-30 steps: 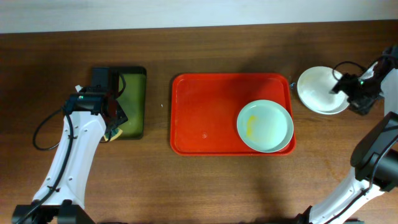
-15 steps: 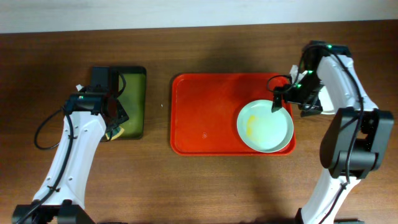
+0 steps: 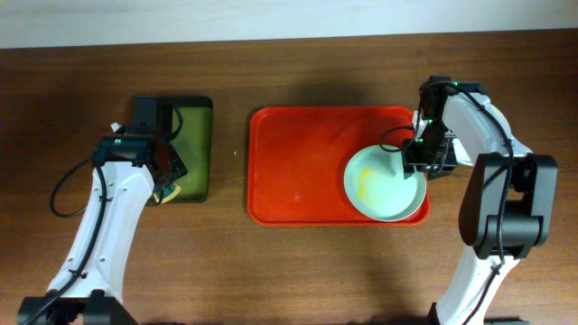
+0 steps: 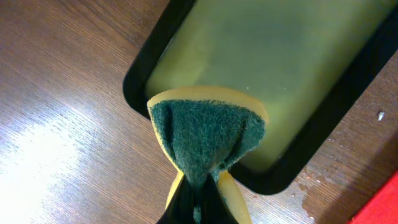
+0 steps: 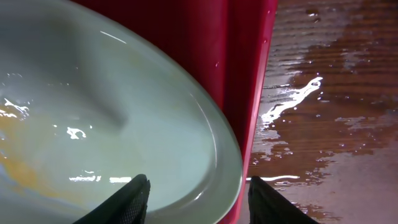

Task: Clean dirty plates on tray and stack at the side
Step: 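Grasp the light green plate rim with the right gripper and pull it left, then scrub the light green plate with the sponge in the left gripper, then lift the light green plate with the right gripper and stack it on the pile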

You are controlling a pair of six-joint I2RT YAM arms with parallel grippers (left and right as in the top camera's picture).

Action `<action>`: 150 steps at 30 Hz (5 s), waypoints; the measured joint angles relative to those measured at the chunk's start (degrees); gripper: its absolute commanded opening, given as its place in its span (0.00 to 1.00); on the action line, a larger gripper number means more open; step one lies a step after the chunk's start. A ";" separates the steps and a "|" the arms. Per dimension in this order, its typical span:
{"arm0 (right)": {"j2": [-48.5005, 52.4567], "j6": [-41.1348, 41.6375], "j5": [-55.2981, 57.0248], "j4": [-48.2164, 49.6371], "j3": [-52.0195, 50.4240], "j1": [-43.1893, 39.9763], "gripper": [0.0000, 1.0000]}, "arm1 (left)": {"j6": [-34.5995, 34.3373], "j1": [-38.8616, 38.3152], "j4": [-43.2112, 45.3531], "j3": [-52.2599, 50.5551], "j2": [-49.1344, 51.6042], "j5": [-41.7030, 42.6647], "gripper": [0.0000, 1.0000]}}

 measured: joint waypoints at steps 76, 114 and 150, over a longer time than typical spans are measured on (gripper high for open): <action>-0.87 15.72 -10.84 25.29 -8.11 17.27 0.14 | 9.03 0.07 28.52 2.14 3.91 9.94 0.00; -0.85 14.58 -16.46 27.63 -8.52 17.55 0.04 | 1.22 -26.69 25.22 4.59 21.88 3.41 0.00; -1.42 8.50 -15.78 18.64 -5.86 18.03 0.04 | 0.48 -16.37 10.10 10.08 10.03 -6.82 0.00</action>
